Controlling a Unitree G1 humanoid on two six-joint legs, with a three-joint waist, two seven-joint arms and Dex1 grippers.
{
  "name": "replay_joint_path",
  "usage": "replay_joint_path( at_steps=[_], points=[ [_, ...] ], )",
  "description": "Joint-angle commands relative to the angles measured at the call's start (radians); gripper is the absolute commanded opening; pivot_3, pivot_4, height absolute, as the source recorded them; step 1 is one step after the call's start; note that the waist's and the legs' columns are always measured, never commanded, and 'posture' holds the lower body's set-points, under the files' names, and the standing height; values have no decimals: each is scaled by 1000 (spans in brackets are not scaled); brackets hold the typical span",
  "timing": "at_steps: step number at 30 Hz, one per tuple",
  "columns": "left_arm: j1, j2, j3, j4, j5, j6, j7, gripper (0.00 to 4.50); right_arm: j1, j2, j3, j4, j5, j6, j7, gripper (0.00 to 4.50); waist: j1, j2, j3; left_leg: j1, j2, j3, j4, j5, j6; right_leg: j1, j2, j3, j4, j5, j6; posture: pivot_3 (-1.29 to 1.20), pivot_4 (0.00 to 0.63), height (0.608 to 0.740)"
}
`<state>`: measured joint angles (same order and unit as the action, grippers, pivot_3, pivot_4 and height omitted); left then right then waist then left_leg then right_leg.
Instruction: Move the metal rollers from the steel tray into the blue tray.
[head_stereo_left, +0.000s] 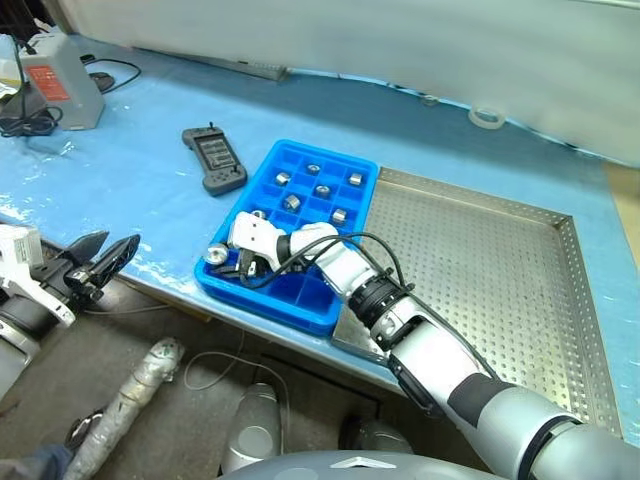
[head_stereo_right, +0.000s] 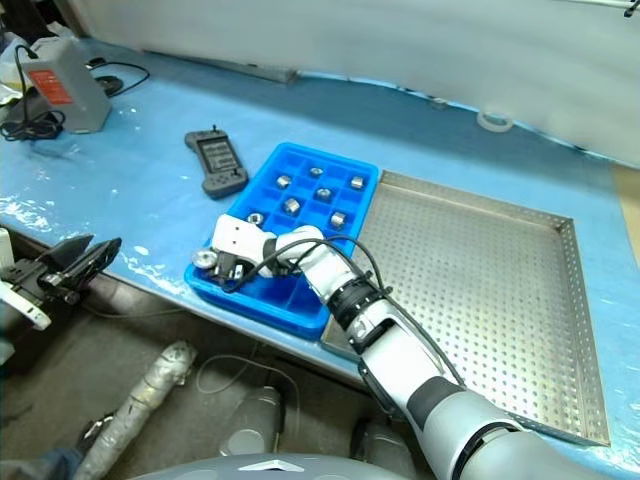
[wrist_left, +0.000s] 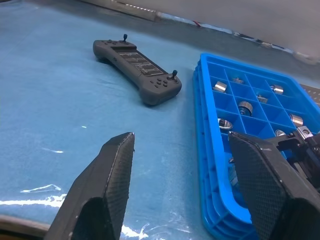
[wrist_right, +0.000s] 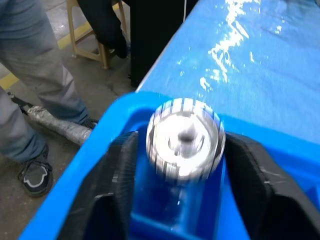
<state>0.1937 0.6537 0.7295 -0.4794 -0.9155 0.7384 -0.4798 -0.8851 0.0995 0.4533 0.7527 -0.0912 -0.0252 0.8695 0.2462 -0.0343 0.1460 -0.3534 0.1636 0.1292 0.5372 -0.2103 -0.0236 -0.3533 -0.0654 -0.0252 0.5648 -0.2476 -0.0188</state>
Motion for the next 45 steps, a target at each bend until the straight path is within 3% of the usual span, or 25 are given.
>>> replay_joint_path(
  at_steps=[1,2,9,16,22,31,41,45],
  points=[
    [-24,23,-15,9,12,-22,-12,3141,-3,-4,-11,-31,-14,5,-15,3970,-9,0,0,0,0,-1,0,0,-1,0,0,0,0,0,0,441,150,740],
    [-32,25,-22,14,12,-22,-14,3141,-2,-6,-10,-34,-18,6,-18,4233,-12,0,0,0,0,-2,1,1,-1,1,1,0,0,0,0,436,150,740],
    [-120,27,-107,49,19,-25,-37,3141,-15,-48,-104,-131,35,62,-41,4233,-20,0,0,-1,1,-3,3,1,-2,1,1,0,3,0,0,363,150,740],
    [-350,4,-315,204,86,-73,-125,3141,77,-183,-256,-498,146,273,-68,4233,-42,-1,-1,-1,0,-5,7,2,-3,3,2,1,5,0,0,202,150,740],
    [-653,-102,-523,499,220,-178,-241,3141,183,-284,-354,-678,115,390,-236,4233,-99,-5,-4,1,-2,-5,8,3,-4,6,2,3,6,0,0,32,150,740],
    [-815,-183,-713,712,334,-252,-499,3141,388,-406,-366,-991,145,541,-268,4233,-207,-4,-6,1,0,-5,7,5,-1,6,9,6,4,0,-1,-135,150,740],
    [-895,-337,-694,820,373,-316,-475,3141,426,-456,-408,-1023,131,578,-357,4233,-226,0,-5,5,3,-4,8,2,1,17,5,8,-2,-1,-5,-158,150,740],
    [-892,-441,-643,762,348,-316,-336,3141,461,-466,-473,-1035,163,602,-389,4233,-219,1,-5,4,3,-3,9,4,8,18,4,8,-2,-1,-7,-119,150,740]
  ],
)
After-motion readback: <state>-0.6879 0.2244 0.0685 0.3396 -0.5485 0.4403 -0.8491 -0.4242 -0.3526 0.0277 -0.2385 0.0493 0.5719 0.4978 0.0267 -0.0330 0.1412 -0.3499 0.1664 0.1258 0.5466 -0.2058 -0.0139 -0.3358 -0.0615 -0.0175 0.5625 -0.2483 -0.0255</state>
